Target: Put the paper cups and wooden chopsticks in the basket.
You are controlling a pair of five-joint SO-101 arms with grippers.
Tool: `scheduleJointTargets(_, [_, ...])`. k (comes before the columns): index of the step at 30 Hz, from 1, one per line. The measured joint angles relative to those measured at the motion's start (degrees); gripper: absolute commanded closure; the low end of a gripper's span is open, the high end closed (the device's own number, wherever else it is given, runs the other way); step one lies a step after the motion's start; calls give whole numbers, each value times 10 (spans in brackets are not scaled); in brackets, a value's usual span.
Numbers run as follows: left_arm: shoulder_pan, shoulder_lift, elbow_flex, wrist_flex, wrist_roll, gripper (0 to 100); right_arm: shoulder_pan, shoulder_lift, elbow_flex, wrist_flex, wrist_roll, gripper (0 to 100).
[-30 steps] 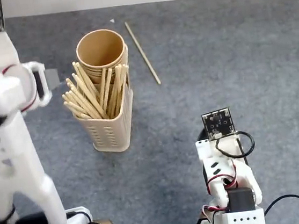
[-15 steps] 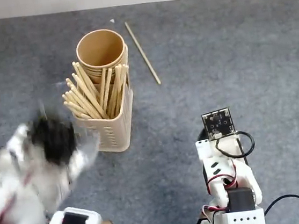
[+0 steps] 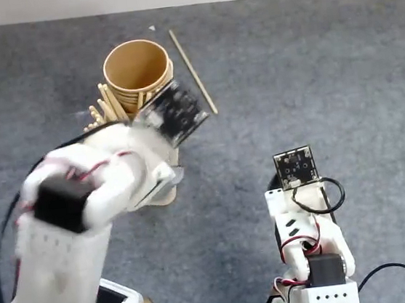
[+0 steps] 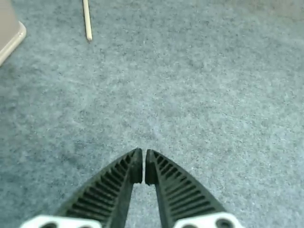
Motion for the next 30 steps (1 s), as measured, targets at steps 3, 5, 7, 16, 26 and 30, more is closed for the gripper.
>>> scheduleJointTargets(3, [0, 43, 0, -1, 0, 772, 0, 0, 0, 0, 0, 969])
scheduleJointTargets(5, [-15, 76, 0, -1, 0, 773, 0, 0, 0, 0, 0, 969])
scheduleJointTargets(7, [-42, 108, 0, -1, 0, 773, 0, 0, 0, 0, 0, 969])
scheduleJointTargets(16, [-94, 211, -1, -20, -1, 968, 0, 0, 0, 0, 0, 969])
scheduleJointTargets(26, [-94, 280, -4, -84, 2, 995, 0, 0, 0, 0, 0, 969])
scheduleJointTargets(30, [-111, 331, -45, -95, 2, 995, 0, 0, 0, 0, 0, 969])
